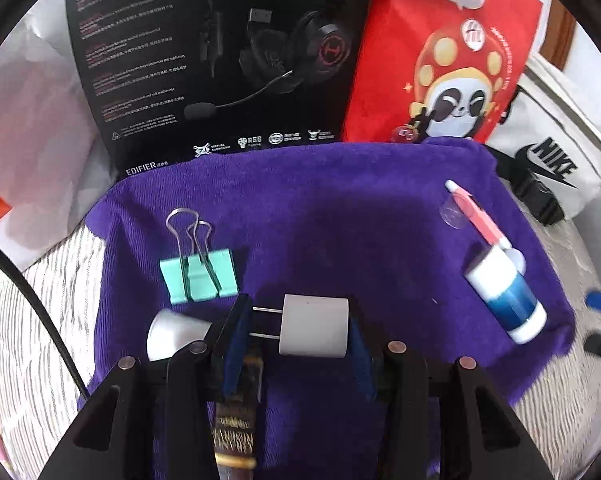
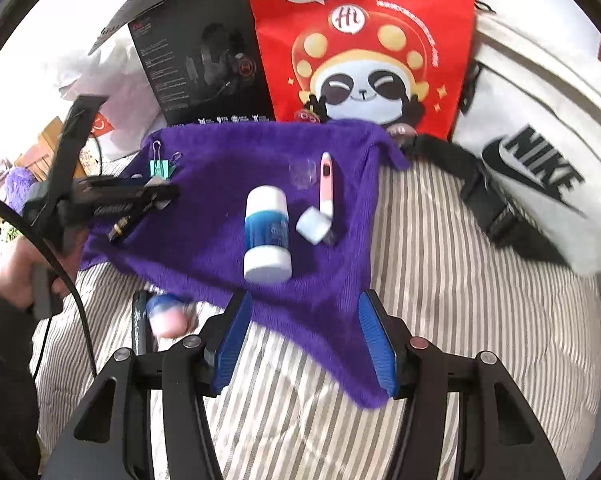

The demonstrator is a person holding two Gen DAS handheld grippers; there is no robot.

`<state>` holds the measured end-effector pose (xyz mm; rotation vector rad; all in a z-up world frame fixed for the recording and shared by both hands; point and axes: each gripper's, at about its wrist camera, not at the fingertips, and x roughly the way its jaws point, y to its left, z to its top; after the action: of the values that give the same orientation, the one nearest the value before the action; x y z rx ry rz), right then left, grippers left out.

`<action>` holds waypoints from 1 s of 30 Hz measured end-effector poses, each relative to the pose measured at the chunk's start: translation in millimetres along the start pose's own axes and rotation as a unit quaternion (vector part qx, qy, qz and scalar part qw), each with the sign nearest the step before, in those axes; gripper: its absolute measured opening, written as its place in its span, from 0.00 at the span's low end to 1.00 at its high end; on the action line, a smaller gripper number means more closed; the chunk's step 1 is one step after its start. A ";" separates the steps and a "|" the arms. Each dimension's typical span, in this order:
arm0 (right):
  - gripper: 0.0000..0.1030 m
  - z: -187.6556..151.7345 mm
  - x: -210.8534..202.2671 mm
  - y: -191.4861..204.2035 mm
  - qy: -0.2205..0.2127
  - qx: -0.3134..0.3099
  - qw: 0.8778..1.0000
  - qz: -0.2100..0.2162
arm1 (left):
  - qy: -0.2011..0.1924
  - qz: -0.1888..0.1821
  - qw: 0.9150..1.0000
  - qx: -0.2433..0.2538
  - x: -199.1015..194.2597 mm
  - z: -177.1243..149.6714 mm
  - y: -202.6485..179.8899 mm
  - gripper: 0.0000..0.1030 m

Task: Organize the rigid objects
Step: 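Release the white charger beside the clip with the left tool, then grasp the black Horizon tube with the left tool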

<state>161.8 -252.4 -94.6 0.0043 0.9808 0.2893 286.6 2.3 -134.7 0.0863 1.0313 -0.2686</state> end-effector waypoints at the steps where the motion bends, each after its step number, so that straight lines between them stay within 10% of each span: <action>1: 0.54 -4.0 -0.5 0.1 0.001 0.004 1.000 0.005 | 0.001 0.005 1.000 0.002 2.6 2.1 0.2 0.42; 19: 0.54 -35.7 -14.5 4.1 0.019 0.031 0.999 0.022 | 0.025 0.019 0.999 0.025 12.7 2.0 -20.6 0.56; 30: 0.54 -52.4 -44.4 3.5 -0.001 0.041 0.999 0.020 | 0.003 0.032 0.999 0.031 -63.7 -42.2 -56.0 0.56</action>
<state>94.9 -266.5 -87.1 0.0989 0.9899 0.2849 205.9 -31.9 -98.8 0.1759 1.0244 -0.2431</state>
